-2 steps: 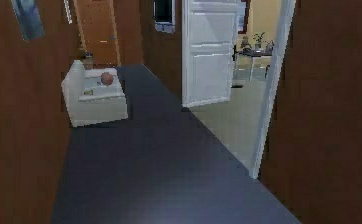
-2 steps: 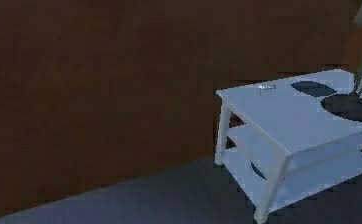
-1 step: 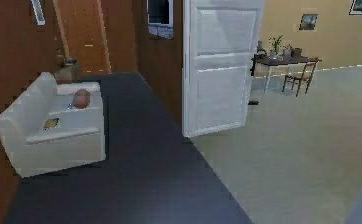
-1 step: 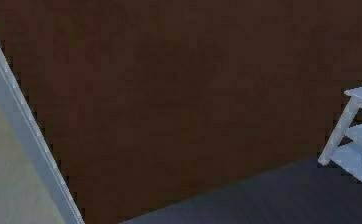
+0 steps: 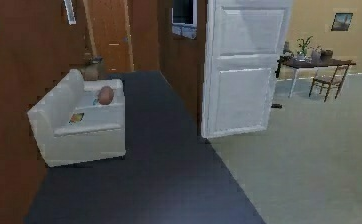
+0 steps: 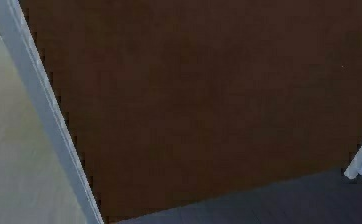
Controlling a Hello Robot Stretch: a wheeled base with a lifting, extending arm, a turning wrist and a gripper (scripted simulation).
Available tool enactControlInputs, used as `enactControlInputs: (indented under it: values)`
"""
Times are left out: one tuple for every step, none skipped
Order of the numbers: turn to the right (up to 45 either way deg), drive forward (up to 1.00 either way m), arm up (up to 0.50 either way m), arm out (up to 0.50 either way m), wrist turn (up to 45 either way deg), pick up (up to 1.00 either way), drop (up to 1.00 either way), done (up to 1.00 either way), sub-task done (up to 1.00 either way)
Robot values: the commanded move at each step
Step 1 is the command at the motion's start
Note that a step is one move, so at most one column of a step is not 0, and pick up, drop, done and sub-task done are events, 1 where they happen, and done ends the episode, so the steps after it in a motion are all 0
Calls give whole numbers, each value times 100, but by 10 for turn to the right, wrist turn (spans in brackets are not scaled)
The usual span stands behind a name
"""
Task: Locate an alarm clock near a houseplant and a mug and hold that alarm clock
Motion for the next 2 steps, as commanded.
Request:
enactControlInputs:
  values:
    - [0, 65, 0, 0, 0, 0, 0, 0, 0]
    - [420, 0, 0, 0, 0, 0, 0, 0, 0]
